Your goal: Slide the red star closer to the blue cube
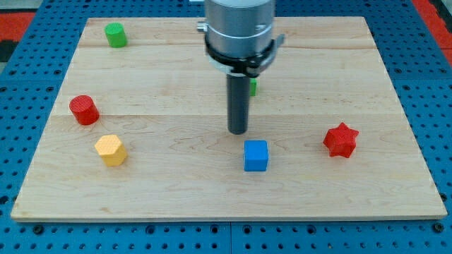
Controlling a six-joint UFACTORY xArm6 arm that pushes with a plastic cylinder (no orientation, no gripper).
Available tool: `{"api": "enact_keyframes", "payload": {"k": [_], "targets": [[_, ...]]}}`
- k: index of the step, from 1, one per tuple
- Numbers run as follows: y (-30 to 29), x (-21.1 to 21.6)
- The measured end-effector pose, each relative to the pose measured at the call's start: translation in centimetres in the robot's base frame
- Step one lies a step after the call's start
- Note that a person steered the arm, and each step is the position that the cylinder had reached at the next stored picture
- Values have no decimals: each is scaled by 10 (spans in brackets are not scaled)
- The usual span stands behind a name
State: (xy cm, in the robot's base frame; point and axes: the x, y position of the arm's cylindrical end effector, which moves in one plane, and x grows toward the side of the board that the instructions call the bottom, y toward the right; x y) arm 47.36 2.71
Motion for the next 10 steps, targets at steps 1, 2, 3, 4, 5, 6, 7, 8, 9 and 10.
{"api": "enact_keyframes", "payload": {"k": [1,2,3,4,5,6,7,8,9,10], "targets": [[12,17],[15,30],[33,33],[64,33],[64,33],[62,33],[48,18],[35,7],[3,7],[-28,7]]}}
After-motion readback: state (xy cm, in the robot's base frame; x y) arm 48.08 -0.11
